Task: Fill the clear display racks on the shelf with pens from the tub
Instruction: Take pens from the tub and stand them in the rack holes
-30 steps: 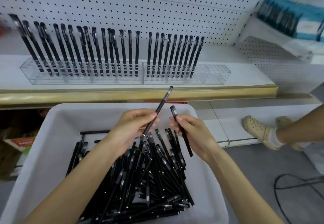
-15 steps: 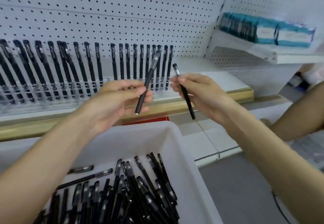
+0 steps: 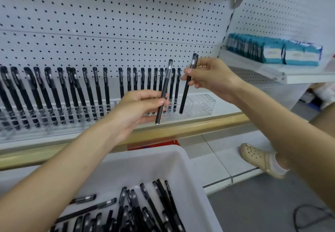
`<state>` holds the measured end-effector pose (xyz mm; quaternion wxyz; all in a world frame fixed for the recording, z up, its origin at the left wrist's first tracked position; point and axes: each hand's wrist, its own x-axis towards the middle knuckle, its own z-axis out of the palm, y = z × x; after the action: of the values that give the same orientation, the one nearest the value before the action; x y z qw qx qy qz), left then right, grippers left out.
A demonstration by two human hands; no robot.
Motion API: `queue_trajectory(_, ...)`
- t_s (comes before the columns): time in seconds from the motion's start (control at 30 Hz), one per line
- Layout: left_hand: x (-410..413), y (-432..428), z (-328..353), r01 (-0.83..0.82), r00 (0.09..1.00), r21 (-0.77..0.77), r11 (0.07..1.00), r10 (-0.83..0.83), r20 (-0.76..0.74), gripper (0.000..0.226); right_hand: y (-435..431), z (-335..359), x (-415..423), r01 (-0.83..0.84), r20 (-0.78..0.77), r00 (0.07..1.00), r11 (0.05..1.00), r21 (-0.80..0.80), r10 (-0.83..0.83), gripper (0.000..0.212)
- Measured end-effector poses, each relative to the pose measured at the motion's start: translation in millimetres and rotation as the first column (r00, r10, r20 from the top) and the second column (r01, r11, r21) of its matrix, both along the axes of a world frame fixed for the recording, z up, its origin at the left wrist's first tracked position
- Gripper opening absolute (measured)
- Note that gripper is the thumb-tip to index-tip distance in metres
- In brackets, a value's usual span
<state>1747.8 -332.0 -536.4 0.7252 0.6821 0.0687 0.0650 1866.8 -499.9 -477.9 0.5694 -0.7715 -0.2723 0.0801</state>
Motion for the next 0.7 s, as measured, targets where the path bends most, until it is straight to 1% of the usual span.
queue_trajectory(0.07,3.1,-0.4,0.7,-0.007,1.0,0.003,1.0,0.007,0.004,0.017,1.9,-1.2,4.0,-0.044,-0.035,0.998,0.997,0.064,0.046,0.009)
queue_trajectory(0.2,5.8,0.0,-1.2,-0.029,1.0,0.005,1.0,0.029,0.012,0.016,2.9,-3.0,14.0,-0.1,-0.112,0.986,0.979,0.177,0.121,0.02)
queue_trajectory(0.3,6.9,1.0,-4.8,-0.046,0.999,0.01,0.999,0.046,0.009,0.015,0.6,-3.0,21.4,-0.096,-0.124,0.984,0.97,0.224,0.126,0.018)
queue_trajectory(0.33,7.4,1.4,-6.2,-0.052,0.999,0.006,0.999,0.052,0.007,0.015,-1.0,-3.3,23.5,-0.095,-0.115,0.986,0.971,0.22,0.123,0.016)
queue_trajectory(0.4,9.0,2.1,-8.9,-0.06,0.998,-0.003,0.998,0.06,0.004,0.015,-4.2,-4.7,26.5,-0.089,-0.073,0.992,0.983,0.159,0.101,0.013)
queue_trajectory(0.47,11.0,2.7,-10.5,-0.062,0.998,-0.003,0.998,0.062,0.0,0.016,-5.6,-8.4,30.8,-0.039,-0.009,0.999,0.997,0.067,0.039,0.022)
queue_trajectory(0.53,13.7,3.1,-11.3,-0.06,0.998,0.0,0.998,0.06,-0.002,0.016,-5.6,-11.5,36.8,0.021,0.038,0.999,0.999,0.024,-0.022,0.034)
queue_trajectory(0.57,15.1,3.0,-11.5,-0.056,0.998,0.003,0.998,0.056,-0.004,0.016,-5.4,-12.8,39.7,0.034,0.039,0.999,0.999,0.027,-0.035,0.032)
queue_trajectory(0.63,17.7,2.9,-11.8,-0.047,0.999,0.004,0.999,0.047,-0.007,0.016,-5.2,-14.5,44.7,0.032,0.021,0.999,0.998,0.059,-0.033,0.02)
queue_trajectory(0.7,20.3,2.8,-12.4,-0.039,0.999,0.011,0.999,0.039,-0.008,0.017,-5.6,-14.6,49.6,0.035,0.022,0.999,0.995,0.097,-0.037,0.012)
